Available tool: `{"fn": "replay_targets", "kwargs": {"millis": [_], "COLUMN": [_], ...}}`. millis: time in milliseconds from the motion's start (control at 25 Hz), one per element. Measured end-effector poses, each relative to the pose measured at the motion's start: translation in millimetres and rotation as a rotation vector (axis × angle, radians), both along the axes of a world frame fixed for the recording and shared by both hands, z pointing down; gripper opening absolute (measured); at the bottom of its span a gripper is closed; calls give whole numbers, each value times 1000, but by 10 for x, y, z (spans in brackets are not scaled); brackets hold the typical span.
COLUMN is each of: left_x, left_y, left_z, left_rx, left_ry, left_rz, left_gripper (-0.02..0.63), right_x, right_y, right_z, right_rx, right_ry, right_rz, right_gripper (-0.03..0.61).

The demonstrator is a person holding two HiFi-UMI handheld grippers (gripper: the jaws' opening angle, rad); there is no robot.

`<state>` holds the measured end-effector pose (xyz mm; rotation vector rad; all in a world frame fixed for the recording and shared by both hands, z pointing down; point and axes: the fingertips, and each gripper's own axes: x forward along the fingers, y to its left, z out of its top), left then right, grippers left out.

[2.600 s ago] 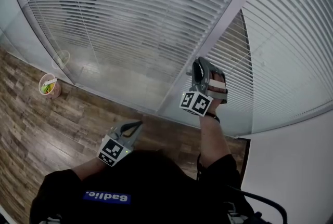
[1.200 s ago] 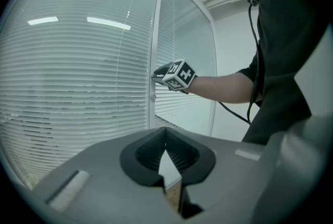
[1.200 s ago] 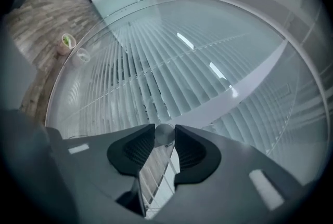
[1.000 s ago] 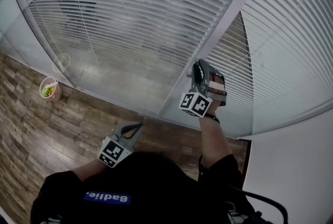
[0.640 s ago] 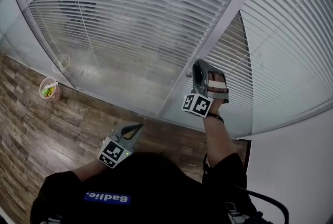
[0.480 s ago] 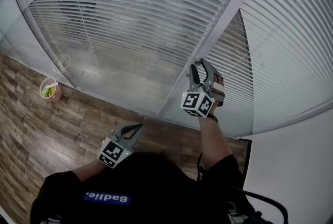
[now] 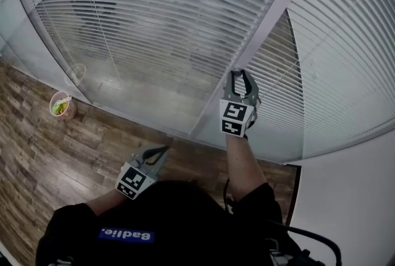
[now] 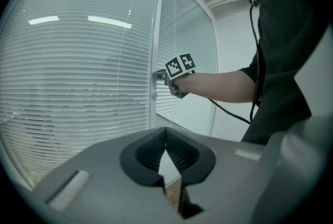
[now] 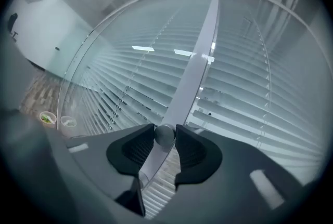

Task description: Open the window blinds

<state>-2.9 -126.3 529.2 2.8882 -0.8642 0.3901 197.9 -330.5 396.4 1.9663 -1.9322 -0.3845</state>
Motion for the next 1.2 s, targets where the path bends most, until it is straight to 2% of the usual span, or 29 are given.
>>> {"fn": "replay_targets", "kwargs": {"millis": [80,360,840,920,960,1120,1200], "left_x": [-18,-2,89,92,94,85,83], "left_y": [-3,9,24,26,26,24,23], "left_z": [4,15,15,15,11,6,13], "left_rx": [-1,-6,-3,-2,-1,1,-2], "left_ry": [1,6,12,12,12,11,11], "left_rz": [-4,4,27,27,26,22,20], "left_gripper": [0,0,0,0,0,0,0], "right_x": [-11,-69,-95,-97,-96,-60,-26], "right_y": [0,-2,-1,-3,-2,31,38], "right_z": [12,74,146,145,138,83,80], "right_rx": [-4,-40,-86,-84,-78,-50,-46], "right_ry": [79,492,893,878,837,507,381], "right_rz": [17,17,-26,-28,-30,-39,-36], "right_gripper": [130,124,126,127,127,137,138]}}
